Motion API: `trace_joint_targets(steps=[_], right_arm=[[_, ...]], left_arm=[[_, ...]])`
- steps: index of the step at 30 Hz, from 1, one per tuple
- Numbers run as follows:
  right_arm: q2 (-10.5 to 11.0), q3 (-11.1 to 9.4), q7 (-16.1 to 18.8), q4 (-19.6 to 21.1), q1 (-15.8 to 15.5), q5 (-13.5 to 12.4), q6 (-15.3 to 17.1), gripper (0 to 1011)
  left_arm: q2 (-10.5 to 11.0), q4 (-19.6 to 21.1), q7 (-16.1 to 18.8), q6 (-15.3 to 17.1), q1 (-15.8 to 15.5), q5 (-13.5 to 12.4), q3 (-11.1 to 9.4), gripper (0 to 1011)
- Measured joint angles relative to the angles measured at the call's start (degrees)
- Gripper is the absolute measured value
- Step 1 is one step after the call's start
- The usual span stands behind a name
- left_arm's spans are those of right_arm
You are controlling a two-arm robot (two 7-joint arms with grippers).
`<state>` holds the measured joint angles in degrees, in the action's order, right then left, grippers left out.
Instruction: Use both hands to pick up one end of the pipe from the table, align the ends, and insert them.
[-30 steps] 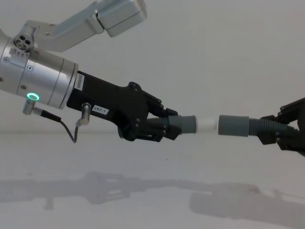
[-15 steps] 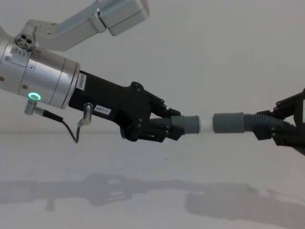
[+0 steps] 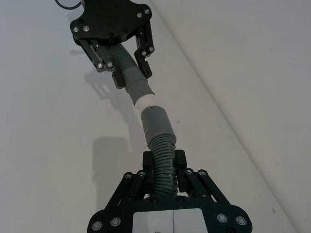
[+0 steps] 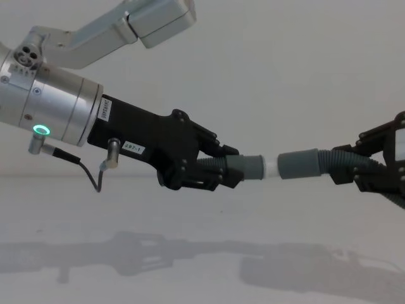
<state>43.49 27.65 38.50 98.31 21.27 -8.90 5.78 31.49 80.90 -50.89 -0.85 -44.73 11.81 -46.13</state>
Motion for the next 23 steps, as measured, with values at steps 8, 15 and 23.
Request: trace_joint_targets(steps=[8, 15, 23], right_arm=[[-0.01, 0.34, 0.14, 0.18, 0.34, -0.13, -0.02, 267], [0.03, 0.50, 0.18, 0.39, 0.48, -0.22, 0.04, 267], [0.06, 0.58, 0.22, 0.53, 0.57, -0.27, 0.17, 267]], left_arm=[[0.39, 0.75, 0.12, -0.08, 0.52, 0.01, 0.21, 347], [0.57, 1.11, 0.16, -0.22, 0.75, 0.02, 0.29, 347], [0.68, 1.36, 0.21, -0.33, 0.91, 0.02, 0.34, 347]])
